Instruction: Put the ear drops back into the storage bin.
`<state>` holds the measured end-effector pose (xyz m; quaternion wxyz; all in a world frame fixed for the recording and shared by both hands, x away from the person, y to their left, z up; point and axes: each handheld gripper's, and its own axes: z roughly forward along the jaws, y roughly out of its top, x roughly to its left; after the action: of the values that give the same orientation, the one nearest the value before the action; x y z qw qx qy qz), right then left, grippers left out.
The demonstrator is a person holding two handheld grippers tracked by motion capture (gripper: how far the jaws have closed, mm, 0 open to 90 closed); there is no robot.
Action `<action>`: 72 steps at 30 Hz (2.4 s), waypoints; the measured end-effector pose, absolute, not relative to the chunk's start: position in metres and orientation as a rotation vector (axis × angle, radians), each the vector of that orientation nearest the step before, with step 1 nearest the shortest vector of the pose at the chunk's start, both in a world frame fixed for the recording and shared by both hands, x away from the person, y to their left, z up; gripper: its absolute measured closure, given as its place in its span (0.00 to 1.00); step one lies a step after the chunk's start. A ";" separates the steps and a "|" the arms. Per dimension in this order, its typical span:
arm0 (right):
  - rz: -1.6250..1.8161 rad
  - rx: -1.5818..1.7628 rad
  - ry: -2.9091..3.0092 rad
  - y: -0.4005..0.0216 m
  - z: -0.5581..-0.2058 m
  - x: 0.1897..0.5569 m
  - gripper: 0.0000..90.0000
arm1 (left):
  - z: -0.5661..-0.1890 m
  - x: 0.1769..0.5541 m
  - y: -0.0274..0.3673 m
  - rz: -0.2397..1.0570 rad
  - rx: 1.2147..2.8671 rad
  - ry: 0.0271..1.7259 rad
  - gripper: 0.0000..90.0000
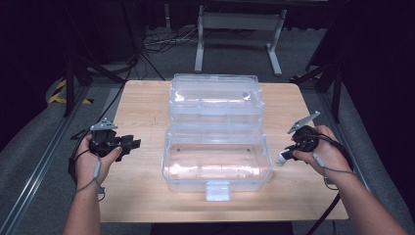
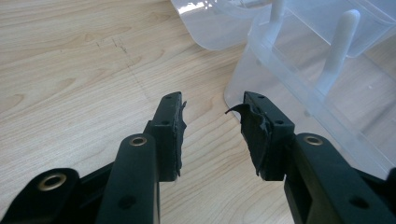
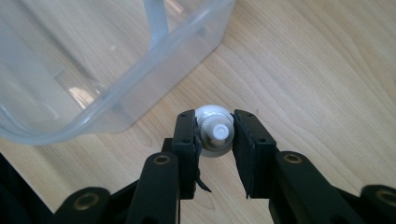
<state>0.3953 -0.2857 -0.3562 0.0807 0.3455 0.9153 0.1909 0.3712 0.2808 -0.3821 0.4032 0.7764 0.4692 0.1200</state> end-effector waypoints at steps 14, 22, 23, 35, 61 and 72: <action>0.611 0.965 2.732 -0.283 -0.322 0.391 0.80 | -0.382 0.371 0.282 0.301 1.960 1.183 0.66; 0.647 0.916 2.741 -0.280 -0.308 0.387 0.80 | -0.382 0.371 0.282 0.302 1.959 1.182 0.66; 0.645 0.906 2.746 -0.280 -0.307 0.386 0.80 | -0.381 0.371 0.282 0.302 1.960 1.181 0.66; 0.688 0.779 2.780 -0.262 -0.286 0.373 0.80 | -0.381 0.371 0.282 0.301 1.960 1.180 0.66; 0.749 0.510 2.913 -0.222 -0.283 0.369 0.80 | -0.381 0.371 0.282 0.297 1.961 1.183 0.66; 0.699 0.466 2.952 -0.208 -0.296 0.373 0.80 | -0.382 0.371 0.282 0.300 1.962 1.181 0.66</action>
<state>0.3735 -0.2076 -0.2963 0.0360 0.1516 0.9612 0.2275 0.3708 0.2819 -0.3817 0.4039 0.7772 0.4678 0.1187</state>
